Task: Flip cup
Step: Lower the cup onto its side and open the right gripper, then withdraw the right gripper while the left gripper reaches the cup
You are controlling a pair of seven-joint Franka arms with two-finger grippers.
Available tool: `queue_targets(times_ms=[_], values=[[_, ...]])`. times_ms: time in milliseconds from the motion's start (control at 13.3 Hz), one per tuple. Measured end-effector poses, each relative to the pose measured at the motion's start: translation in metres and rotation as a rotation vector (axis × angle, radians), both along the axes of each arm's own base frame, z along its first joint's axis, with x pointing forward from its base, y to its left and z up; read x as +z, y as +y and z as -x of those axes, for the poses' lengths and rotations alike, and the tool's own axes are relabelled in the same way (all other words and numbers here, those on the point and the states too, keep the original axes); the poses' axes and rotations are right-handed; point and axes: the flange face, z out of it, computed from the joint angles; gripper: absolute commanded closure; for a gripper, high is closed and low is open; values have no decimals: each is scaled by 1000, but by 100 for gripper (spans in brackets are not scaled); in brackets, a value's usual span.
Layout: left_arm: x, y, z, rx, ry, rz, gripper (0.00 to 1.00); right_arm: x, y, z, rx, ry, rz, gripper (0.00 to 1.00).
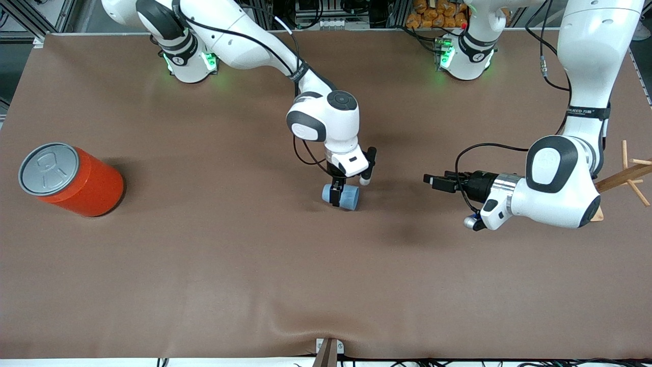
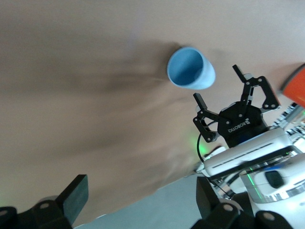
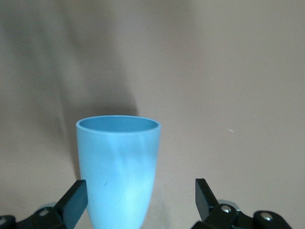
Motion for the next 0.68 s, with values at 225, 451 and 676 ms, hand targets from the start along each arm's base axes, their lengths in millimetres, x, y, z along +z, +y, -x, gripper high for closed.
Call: queue_targets(times_ms=[225,451,676], values=[[-7,-7,-7,60,-14,38,0,57,-20,-23,-151,80,-96,0],[-33,-21,-15,121,-25,89,0,128,-66,-47,-312,176,-144,0],[-53,-32,-24,170,-47,162,0,190,-140,-74,-471,267,-161,0]])
